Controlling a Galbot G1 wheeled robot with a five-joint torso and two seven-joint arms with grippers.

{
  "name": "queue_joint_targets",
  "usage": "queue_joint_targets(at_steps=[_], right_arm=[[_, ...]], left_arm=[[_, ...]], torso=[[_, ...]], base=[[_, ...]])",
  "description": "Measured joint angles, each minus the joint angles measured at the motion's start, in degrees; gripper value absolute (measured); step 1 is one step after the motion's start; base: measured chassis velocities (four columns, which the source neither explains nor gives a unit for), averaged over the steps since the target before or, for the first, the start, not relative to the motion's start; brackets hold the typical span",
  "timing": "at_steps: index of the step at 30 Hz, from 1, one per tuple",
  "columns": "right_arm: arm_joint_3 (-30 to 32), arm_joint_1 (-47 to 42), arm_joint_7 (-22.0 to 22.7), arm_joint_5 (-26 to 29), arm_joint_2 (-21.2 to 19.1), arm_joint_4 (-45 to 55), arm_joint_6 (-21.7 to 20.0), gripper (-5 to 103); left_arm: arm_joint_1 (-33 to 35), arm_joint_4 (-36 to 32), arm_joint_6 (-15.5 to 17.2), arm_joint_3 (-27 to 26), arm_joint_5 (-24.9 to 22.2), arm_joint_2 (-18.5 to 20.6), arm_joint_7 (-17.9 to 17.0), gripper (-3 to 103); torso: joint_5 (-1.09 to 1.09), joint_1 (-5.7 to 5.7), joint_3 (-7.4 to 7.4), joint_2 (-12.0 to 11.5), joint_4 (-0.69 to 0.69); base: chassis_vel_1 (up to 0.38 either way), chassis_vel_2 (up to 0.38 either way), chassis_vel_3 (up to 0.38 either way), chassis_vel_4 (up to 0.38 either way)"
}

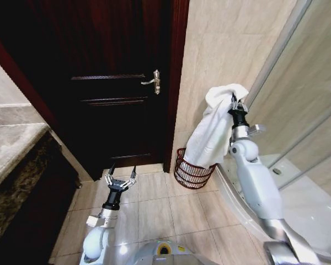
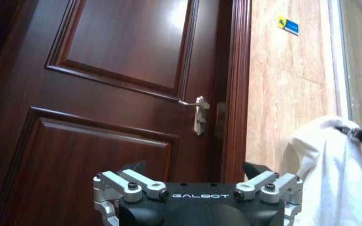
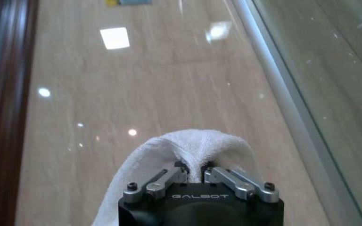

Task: Discard the used towel into the hamper.

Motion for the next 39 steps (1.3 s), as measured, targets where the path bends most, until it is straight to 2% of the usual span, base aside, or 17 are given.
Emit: queue_joint_targets(at_steps=[10, 13, 23, 27, 33, 39], right_arm=[[1.26, -5.31, -2.22, -2.02, 2.90, -3.12, 0.23, 9], [1.64, -6.18, -3.49, -3.51, 4.56, -6.75, 1.17, 9], [2.05, -5.61, -5.70, -3.46, 7.31, -15.26, 1.98, 9], [1.32, -7.84, -5.52, -2.13, 8.51, -15.00, -0.46, 9], [1.06, -11.01, -2.72, 1.21, 10.35, -15.65, -4.42, 9], [0.70, -12.27, -4.41, 5.51, 11.38, -15.92, -7.51, 9]], left_arm=[[-0.16, 1.14, -0.63, 0.18, -0.12, -0.17, -0.01, 100], [0.24, 1.34, -1.01, 0.48, -0.12, -0.22, 0.00, 100], [0.82, 1.75, -1.80, 0.25, -0.40, -0.08, 0.01, 100], [0.67, 2.12, -1.93, 0.29, -0.42, -0.10, 0.01, 100], [0.40, 2.80, -2.18, 0.45, -0.52, 0.04, 0.06, 100], [0.29, 3.08, -2.29, 0.68, -0.48, -0.01, 0.11, 100]], torso=[[0.00, -0.01, -0.01, 0.00, -0.02], [0.00, -0.01, -0.01, 0.00, -0.01], [0.00, -0.01, -0.01, 0.00, 0.00], [0.00, -0.01, -0.01, 0.01, 0.00], [0.01, -0.01, -0.01, 0.01, 0.00], [0.01, -0.01, -0.01, 0.01, 0.00]], base=[[0.000, 0.000, 0.000, 0.000], [0.000, 0.000, 0.000, 0.000], [0.000, 0.000, 0.000, 0.000], [0.000, 0.000, 0.000, 0.000], [0.000, 0.000, 0.000, 0.000], [0.000, 0.000, 0.000, 0.000]])
